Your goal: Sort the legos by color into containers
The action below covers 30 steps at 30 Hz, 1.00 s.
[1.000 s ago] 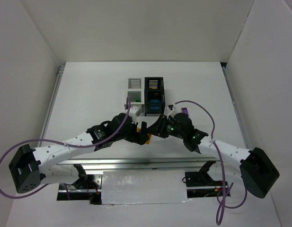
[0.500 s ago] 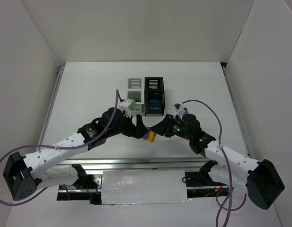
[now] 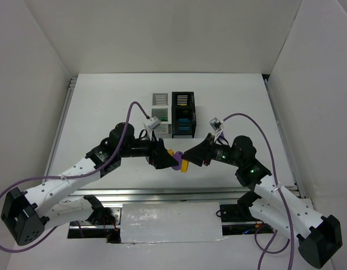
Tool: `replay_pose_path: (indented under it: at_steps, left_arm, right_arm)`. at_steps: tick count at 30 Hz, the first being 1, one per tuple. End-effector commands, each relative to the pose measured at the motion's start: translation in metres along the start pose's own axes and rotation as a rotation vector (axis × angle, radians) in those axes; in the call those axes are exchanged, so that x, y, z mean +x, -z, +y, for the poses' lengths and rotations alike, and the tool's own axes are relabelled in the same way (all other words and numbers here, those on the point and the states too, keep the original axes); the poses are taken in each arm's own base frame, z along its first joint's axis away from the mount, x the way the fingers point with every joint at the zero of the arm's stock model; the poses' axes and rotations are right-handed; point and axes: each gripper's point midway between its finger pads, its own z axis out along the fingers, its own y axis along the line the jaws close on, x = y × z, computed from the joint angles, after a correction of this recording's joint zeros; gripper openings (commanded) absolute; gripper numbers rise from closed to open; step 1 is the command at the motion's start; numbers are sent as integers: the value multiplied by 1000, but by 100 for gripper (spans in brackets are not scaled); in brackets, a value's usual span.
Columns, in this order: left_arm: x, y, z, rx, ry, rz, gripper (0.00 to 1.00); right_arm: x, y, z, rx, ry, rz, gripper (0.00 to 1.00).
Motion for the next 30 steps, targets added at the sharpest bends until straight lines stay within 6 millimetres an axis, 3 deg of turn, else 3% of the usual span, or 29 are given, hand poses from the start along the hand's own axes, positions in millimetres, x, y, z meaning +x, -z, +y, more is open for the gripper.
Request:
replay_pose_path:
  at_steps: [1, 4, 7, 11, 12, 15, 16, 17, 20, 21, 25, 27, 30]
  left_arm:
    - [-2, 12, -54, 311, -87, -11, 99]
    - [4, 15, -63, 378, -81, 14, 99]
    - [7, 15, -64, 391, -75, 26, 89]
    - [3, 18, -67, 395, -96, 3, 41]
    - [1, 18, -66, 381, -100, -5, 39]
    - [-1, 18, -66, 371, -106, -13, 6]
    - [-2, 17, -64, 358, -101, -16, 0]
    - [-2, 17, -62, 342, -92, -16, 0]
    - [-10, 19, -61, 306, -109, -49, 0]
    - [-13, 21, -62, 302, -116, -61, 0]
    - [-17, 29, -72, 326, -149, -74, 0]
    - [-18, 31, -74, 331, -156, -76, 0]
    - [-18, 31, -75, 331, -158, -77, 0]
  right_arm:
    - [-17, 1, 35, -134, 97, 12, 0]
    - [-24, 0, 43, -169, 94, -11, 0]
    - [-30, -3, 46, -184, 93, -28, 0]
    - [-29, -5, 51, -218, 93, -3, 0]
    - [-29, -6, 52, -226, 93, -3, 0]
    - [-30, -6, 54, -237, 79, -7, 0]
    - [-30, -6, 55, -243, 83, -5, 6]
    - [-30, -6, 55, -245, 83, -1, 24]
    - [-25, -3, 55, -248, 93, 14, 95]
    - [-23, -1, 56, -252, 100, 17, 100]
    - [-15, 4, 60, -280, 126, 54, 99]
    - [-12, 7, 65, -312, 142, 63, 93]
    - [-11, 8, 65, -320, 145, 60, 61]
